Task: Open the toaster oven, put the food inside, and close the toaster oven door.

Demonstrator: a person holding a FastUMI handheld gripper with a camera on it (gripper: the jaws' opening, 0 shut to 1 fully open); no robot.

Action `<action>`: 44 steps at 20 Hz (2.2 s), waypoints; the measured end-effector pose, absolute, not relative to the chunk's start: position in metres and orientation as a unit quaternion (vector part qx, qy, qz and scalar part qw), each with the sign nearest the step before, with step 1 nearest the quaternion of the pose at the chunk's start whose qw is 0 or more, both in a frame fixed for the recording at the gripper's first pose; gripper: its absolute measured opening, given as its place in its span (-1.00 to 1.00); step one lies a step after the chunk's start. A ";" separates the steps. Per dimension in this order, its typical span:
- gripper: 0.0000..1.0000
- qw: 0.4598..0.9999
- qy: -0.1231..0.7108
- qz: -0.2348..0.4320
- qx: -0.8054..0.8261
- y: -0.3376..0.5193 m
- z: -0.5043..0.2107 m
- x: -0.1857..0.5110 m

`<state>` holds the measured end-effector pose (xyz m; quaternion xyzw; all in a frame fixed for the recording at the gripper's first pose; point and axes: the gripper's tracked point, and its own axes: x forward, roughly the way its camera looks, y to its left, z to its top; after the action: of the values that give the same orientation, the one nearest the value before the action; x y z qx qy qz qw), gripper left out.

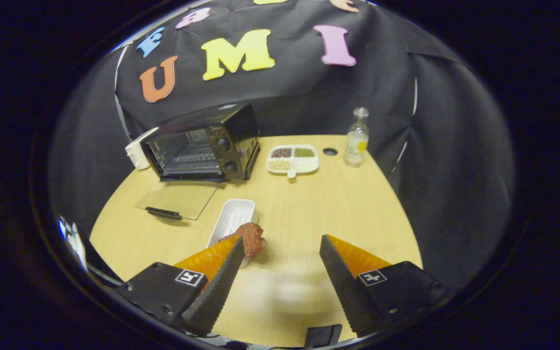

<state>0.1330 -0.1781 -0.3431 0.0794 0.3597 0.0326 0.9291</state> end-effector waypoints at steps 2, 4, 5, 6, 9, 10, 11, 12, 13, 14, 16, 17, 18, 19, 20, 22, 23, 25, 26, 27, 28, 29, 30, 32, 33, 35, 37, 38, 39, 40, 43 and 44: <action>0.90 0.910 0.386 0.099 0.117 -0.162 -0.361 0.148; 0.87 0.885 0.419 0.143 0.147 -0.150 -0.380 0.159; 0.79 0.874 0.432 0.158 0.159 -0.145 -0.387 0.164; 0.71 0.864 0.441 0.172 0.172 -0.140 -0.394 0.167; 0.47 0.838 0.465 0.200 0.205 -0.127 -0.404 0.168; 0.33 0.833 0.468 0.207 0.208 -0.125 -0.405 0.169; 0.25 0.832 0.468 0.210 0.213 -0.126 -0.404 0.169; 0.17 0.832 0.468 0.208 0.215 -0.128 -0.403 0.171; -0.05 0.833 0.468 0.199 0.216 -0.133 -0.404 0.173; -0.26 0.828 0.470 0.198 0.231 -0.133 -0.403 0.172; -0.49 0.815 0.481 0.196 0.258 -0.132 -0.401 0.171; -0.52 0.812 0.483 0.194 0.266 -0.131 -0.400 0.171; -0.61 0.812 0.483 0.191 0.265 -0.132 -0.399 0.170; -0.64 0.814 0.482 0.189 0.263 -0.132 -0.398 0.170; -0.67 0.815 0.481 0.187 0.262 -0.132 -0.395 0.166; -0.68 0.821 0.475 0.173 0.267 -0.132 -0.386 0.163; -0.68 0.825 0.468 0.165 0.268 -0.131 -0.380 0.163; -0.67 0.837 0.451 0.150 0.271 -0.128 -0.361 0.158; -0.67 0.844 0.440 0.144 0.271 -0.124 -0.349 0.154; -0.68 0.851 0.429 0.135 0.271 -0.120 -0.338 0.151; -0.68 0.859 0.416 0.125 0.271 -0.115 -0.327 0.149; -0.68 0.865 0.402 0.118 0.274 -0.109 -0.314 0.147; -0.68 0.871 0.388 0.115 0.279 -0.100 -0.300 0.144; -0.68 0.881 0.357 0.107 0.292 -0.080 -0.273 0.140; -0.68 0.886 0.343 0.103 0.295 -0.068 -0.263 0.139; -0.68 0.893 0.317 0.096 0.305 -0.040 -0.245 0.138; -0.68 0.890 0.295 0.090 0.335 -0.009 -0.230 0.137; -0.68 0.888 0.284 0.086 0.352 0.006 -0.224 0.140; -0.68 0.885 0.279 0.087 0.363 0.021 -0.222 0.142; -0.68 0.882 0.273 0.087 0.375 0.035 -0.220 0.145; -0.68 0.872 0.251 0.067 0.415 0.063 -0.219 0.166; -0.68 0.868 0.246 0.062 0.426 0.070 -0.221 0.175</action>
<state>0.1753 0.0705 -0.2211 0.4260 0.2461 0.0622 0.8684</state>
